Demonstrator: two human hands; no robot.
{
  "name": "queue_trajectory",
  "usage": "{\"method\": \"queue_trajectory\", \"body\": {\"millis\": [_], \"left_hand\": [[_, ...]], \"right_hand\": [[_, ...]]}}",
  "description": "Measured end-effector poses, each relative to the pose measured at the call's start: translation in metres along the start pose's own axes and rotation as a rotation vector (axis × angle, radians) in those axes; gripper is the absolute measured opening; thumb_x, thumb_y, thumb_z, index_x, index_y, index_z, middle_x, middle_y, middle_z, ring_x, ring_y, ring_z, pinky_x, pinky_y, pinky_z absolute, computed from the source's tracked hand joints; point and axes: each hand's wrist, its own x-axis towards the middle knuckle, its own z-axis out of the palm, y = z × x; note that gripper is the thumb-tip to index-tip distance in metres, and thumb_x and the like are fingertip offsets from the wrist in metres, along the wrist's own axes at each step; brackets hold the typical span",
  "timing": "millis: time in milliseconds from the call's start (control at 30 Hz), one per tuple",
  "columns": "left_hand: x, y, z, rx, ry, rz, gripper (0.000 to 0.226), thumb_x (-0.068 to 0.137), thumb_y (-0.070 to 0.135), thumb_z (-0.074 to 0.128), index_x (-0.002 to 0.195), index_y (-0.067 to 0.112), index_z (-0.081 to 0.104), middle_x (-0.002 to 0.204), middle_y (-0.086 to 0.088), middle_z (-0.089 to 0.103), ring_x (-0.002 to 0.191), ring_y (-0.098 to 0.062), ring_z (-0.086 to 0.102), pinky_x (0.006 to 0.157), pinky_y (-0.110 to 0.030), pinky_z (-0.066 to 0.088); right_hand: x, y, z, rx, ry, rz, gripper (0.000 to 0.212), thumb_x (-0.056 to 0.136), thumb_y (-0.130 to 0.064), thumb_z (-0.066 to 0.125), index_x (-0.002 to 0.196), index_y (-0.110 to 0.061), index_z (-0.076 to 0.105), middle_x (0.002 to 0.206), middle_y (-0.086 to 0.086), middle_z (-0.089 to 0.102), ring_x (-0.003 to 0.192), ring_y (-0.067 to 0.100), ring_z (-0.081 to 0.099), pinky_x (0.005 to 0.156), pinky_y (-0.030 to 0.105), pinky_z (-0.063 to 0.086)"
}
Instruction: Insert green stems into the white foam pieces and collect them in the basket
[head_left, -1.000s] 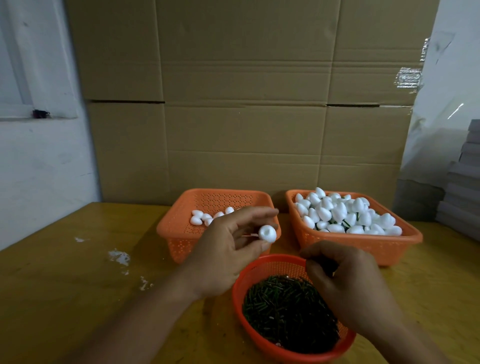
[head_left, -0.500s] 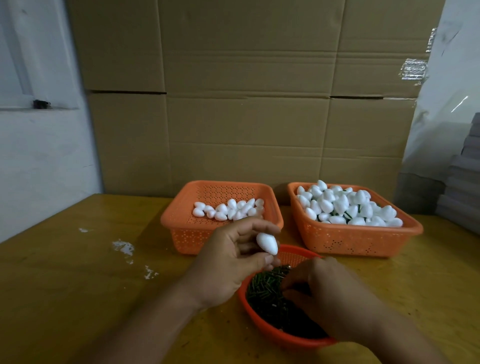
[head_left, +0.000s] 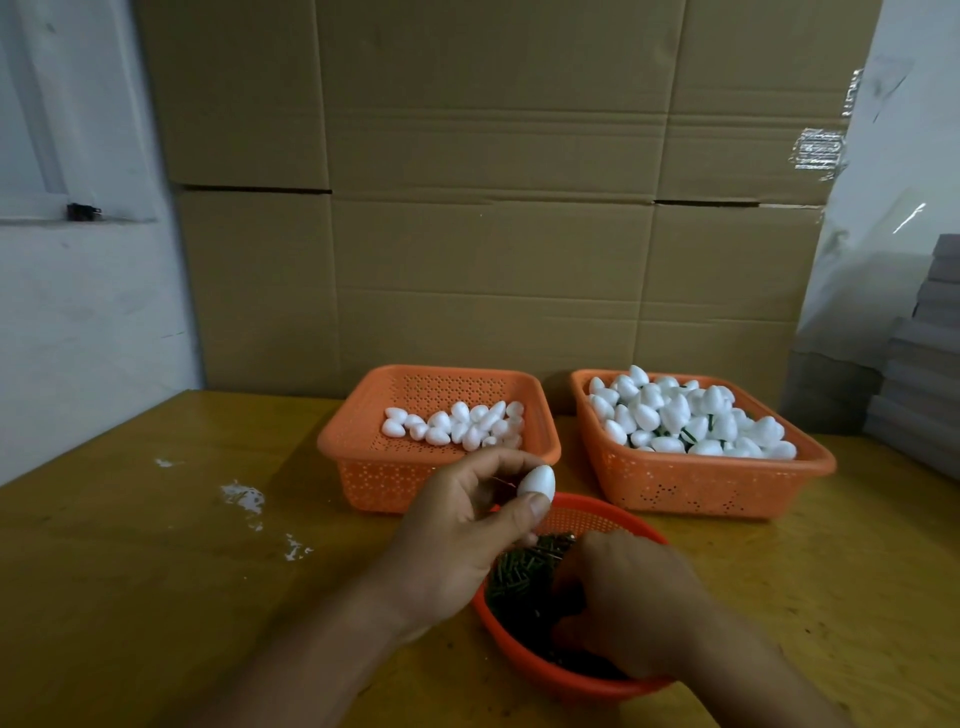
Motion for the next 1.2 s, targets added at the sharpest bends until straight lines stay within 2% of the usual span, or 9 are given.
{"method": "queue_trajectory", "body": {"millis": [167,333,533,667,733,833,933,1100,1200], "left_hand": [[0.001,0.007,0.001,-0.200,0.019,-0.092,0.034,0.100,0.009,0.053,0.132,0.017,0.063,0.107,-0.013,0.067,0.086,-0.020,0.065,0.080,-0.031,0.054],[0.002,0.014,0.000,-0.419,0.008,-0.183,0.033,0.093,0.013,0.056,0.123,0.002,0.061,0.099,-0.018,0.070,0.082,-0.026,0.068,0.070,-0.030,0.056],[0.003,0.015,-0.003,-0.515,-0.013,-0.242,0.026,0.088,0.020,0.061,0.104,0.001,0.066,0.095,-0.021,0.069,0.079,-0.027,0.069,0.066,-0.031,0.057],[0.002,0.016,-0.004,-0.527,-0.002,-0.262,0.032,0.091,0.020,0.059,0.119,0.005,0.062,0.093,-0.021,0.069,0.076,-0.027,0.068,0.063,-0.031,0.056],[0.002,0.016,-0.004,-0.524,0.001,-0.262,0.033,0.092,0.021,0.058,0.122,0.008,0.064,0.091,-0.021,0.068,0.074,-0.026,0.068,0.062,-0.030,0.055],[0.001,0.015,-0.002,-0.513,0.006,-0.269,0.020,0.091,0.024,0.059,0.101,0.013,0.074,0.088,-0.019,0.068,0.071,-0.023,0.066,0.059,-0.029,0.054],[0.000,0.015,-0.001,-0.474,-0.003,-0.287,0.019,0.089,0.033,0.064,0.087,0.017,0.073,0.082,-0.013,0.067,0.066,-0.019,0.063,0.057,-0.026,0.051],[-0.001,0.017,-0.002,-0.446,0.001,-0.320,0.027,0.082,0.044,0.071,0.088,0.019,0.070,0.074,-0.005,0.059,0.058,-0.012,0.053,0.053,-0.022,0.044],[0.000,0.017,-0.002,-0.459,0.012,-0.322,0.031,0.082,0.046,0.071,0.094,0.018,0.069,0.072,-0.005,0.055,0.055,-0.011,0.049,0.051,-0.021,0.040]], "right_hand": [[0.001,0.001,0.002,0.016,0.000,0.014,0.038,0.081,-0.053,0.065,0.108,-0.027,0.064,0.105,-0.006,0.067,0.099,0.019,0.064,0.076,0.030,0.048],[0.001,0.000,0.001,0.008,-0.036,-0.010,0.034,0.083,-0.050,0.062,0.107,-0.026,0.064,0.103,-0.004,0.067,0.098,0.020,0.065,0.075,0.031,0.049],[0.001,-0.002,0.001,0.050,-0.024,0.049,0.024,0.083,-0.042,0.065,0.102,-0.027,0.065,0.099,-0.006,0.065,0.093,0.020,0.065,0.073,0.031,0.052],[0.001,-0.001,0.001,0.104,0.008,0.066,0.017,0.084,-0.039,0.067,0.098,-0.029,0.067,0.098,-0.009,0.065,0.091,0.015,0.064,0.075,0.031,0.056],[0.001,0.000,0.001,0.138,0.036,0.074,0.014,0.084,-0.039,0.068,0.095,-0.030,0.069,0.098,-0.011,0.066,0.091,0.013,0.064,0.075,0.029,0.055],[0.000,0.002,-0.001,0.203,0.088,0.093,0.010,0.083,-0.039,0.069,0.088,-0.031,0.070,0.091,-0.011,0.067,0.085,0.010,0.063,0.070,0.026,0.051],[-0.001,0.005,-0.003,0.272,0.171,0.087,0.010,0.083,-0.035,0.067,0.087,-0.029,0.074,0.083,-0.007,0.071,0.076,0.008,0.064,0.070,0.029,0.055],[-0.006,0.007,-0.009,0.345,0.314,-0.009,0.014,0.086,-0.028,0.065,0.091,-0.022,0.077,0.082,-0.001,0.073,0.073,0.011,0.064,0.068,0.033,0.053],[-0.011,0.006,-0.011,0.551,0.482,-0.018,0.006,0.084,-0.024,0.075,0.082,-0.028,0.078,0.071,-0.013,0.071,0.067,0.001,0.065,0.059,0.022,0.052]]}}
